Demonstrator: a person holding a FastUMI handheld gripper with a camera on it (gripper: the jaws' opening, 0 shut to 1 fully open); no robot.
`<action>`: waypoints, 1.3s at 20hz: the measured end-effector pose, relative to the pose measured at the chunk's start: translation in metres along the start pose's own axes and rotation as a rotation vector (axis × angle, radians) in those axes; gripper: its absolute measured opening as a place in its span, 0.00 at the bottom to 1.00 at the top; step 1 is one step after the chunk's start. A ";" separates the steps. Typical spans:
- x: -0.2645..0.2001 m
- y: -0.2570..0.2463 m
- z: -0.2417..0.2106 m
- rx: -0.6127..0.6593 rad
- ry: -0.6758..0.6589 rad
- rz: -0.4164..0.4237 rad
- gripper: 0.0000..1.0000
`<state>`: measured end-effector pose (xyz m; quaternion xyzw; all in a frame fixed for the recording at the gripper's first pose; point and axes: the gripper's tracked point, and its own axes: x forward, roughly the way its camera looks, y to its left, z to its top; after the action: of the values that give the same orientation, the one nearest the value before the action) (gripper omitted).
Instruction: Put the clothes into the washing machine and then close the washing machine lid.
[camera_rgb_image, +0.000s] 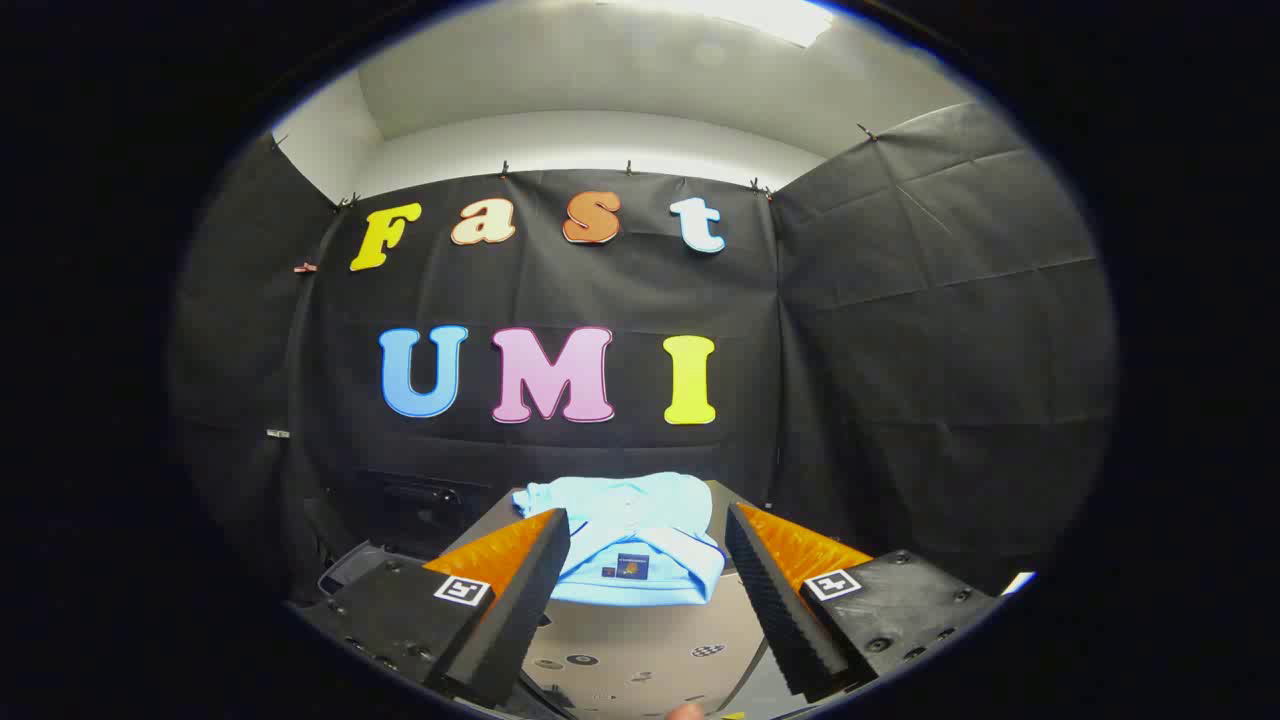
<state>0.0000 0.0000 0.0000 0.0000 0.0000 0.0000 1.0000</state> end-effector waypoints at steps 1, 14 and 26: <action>0.001 -0.001 0.000 0.005 0.003 -0.004 0.98; -0.004 0.009 0.015 -0.043 -0.060 0.020 0.93; 0.016 0.018 0.007 -0.001 0.001 0.076 0.99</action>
<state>0.0163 0.0181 0.0066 -0.0003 0.0006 0.0382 0.9993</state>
